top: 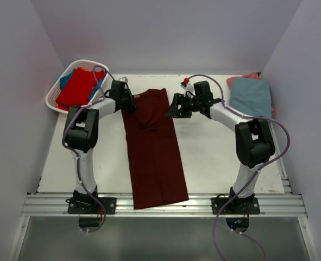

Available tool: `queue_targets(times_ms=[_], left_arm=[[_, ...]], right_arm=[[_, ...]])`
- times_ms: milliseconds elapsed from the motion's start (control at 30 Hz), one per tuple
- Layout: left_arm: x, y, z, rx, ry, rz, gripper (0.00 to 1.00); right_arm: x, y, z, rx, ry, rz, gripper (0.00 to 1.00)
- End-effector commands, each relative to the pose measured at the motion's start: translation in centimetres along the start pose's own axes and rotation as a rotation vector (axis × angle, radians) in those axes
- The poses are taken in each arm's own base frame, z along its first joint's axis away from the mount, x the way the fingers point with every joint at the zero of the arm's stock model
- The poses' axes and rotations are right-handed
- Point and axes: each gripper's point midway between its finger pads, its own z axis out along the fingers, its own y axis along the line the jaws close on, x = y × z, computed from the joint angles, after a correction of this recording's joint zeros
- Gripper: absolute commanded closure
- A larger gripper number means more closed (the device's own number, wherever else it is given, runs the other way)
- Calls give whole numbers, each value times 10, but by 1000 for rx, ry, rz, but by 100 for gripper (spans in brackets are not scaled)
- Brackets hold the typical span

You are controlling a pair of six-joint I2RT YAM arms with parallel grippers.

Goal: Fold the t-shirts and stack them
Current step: Rotate the tshirt 90 degrees

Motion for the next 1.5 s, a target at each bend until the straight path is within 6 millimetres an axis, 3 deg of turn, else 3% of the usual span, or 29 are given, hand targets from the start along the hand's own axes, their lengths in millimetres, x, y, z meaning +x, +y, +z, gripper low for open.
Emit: queue_targets(times_ms=[0,133,267,333,467,533,567,600,633,667,700,733,767,800,833,867,900,933,967,1033,1100,1200,1267,1467], left_arm=[[-7,-1,9,-13,19,46,77],[6,6,30,-13,62,45,93],[2,3,46,2,66,64,100],[-6,-6,55,47,53,70,100],[-40,-45,58,230,-59,105,100],[-57,-62,45,289,-111,119,87],[-62,-69,38,314,-129,125,79],[-87,-88,10,364,-208,146,64],[-74,-83,2,361,-193,134,60],[-81,-89,-15,374,-233,138,57],[-98,-102,-60,396,-307,146,50],[-72,-88,-68,367,-274,117,46],[-62,-84,-84,350,-275,106,43],[-70,-94,-128,373,-335,113,37],[-31,-75,-129,332,-264,74,34],[-8,-67,-139,313,-211,52,33],[-3,-74,-168,348,-234,52,33],[24,-72,-173,355,-187,35,33],[70,-54,-172,315,-72,15,33],[115,-51,-191,310,21,15,33],[169,-35,-205,275,155,11,33],[227,-26,-224,274,295,2,34],[254,-18,-235,249,372,4,35],[290,-2,-253,206,470,-7,38]], right_arm=[[-16,12,-9,-9,-57,-55,31],[-15,-1,-8,62,-49,-25,33],[-13,-19,-9,158,-45,6,36],[-13,-29,-12,219,-57,13,36],[1,-33,-22,252,-61,19,37],[1,-28,-32,261,-86,3,37],[10,-30,-33,266,-73,5,36],[11,-24,-39,260,-82,-8,36],[17,-23,-41,267,-76,-14,36],[28,-27,-43,280,-58,-7,36],[31,-21,-50,278,-62,-18,36],[47,-23,-51,293,-38,-17,36],[55,-22,-53,299,-26,-25,36],[65,-20,-54,308,-11,-30,35],[78,-9,-58,307,15,-51,35],[97,-15,-60,346,45,-47,34],[109,-12,-61,351,66,-50,34],[129,0,-62,341,107,-74,33],[149,-5,-65,366,144,-58,33],[179,2,-66,350,203,-53,33],[212,1,-72,335,262,7,33],[251,6,-77,309,330,59,33],[269,9,-81,308,357,75,33],[287,13,-88,293,396,114,33]])
